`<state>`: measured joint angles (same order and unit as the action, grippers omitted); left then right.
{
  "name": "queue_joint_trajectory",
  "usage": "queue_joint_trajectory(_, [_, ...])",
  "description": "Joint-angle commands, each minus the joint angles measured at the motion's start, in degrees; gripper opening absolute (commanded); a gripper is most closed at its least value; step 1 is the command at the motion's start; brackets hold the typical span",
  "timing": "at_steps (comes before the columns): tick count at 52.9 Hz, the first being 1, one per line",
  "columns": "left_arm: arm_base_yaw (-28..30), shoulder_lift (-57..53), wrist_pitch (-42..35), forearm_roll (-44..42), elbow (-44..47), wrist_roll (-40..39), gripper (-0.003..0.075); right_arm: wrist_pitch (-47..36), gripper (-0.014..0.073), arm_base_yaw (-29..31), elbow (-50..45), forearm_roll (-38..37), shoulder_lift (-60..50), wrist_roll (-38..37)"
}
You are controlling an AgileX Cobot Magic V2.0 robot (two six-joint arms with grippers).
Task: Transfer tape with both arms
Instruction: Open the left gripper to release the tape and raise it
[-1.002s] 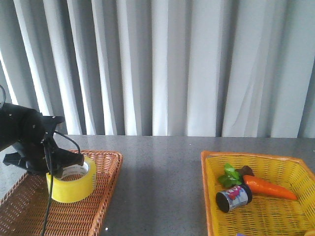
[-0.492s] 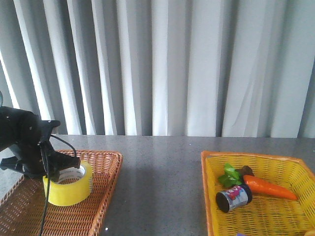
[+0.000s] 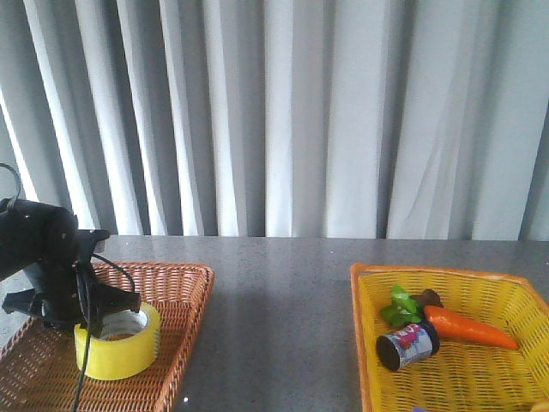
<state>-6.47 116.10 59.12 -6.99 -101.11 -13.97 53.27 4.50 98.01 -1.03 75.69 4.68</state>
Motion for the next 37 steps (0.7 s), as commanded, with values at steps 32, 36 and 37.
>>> queue_joint_trajectory(32, [-0.15, -3.55, -1.24, 0.17, -1.93, -0.51, 0.0455, -3.83, -0.0008, 0.37, 1.27, -0.5, -1.58, 0.09])
queue_joint_trajectory(36, [-0.15, -3.55, -0.52, 0.17, -1.93, -0.51, 0.0495, -3.83, -0.0008, 0.37, 1.27, -0.5, -1.58, 0.09])
queue_joint_trajectory(37, [-0.15, -3.55, -0.39, 0.17, -1.93, -0.51, 0.0501, -3.83, -0.0008, 0.37, 1.27, -0.5, -1.58, 0.09])
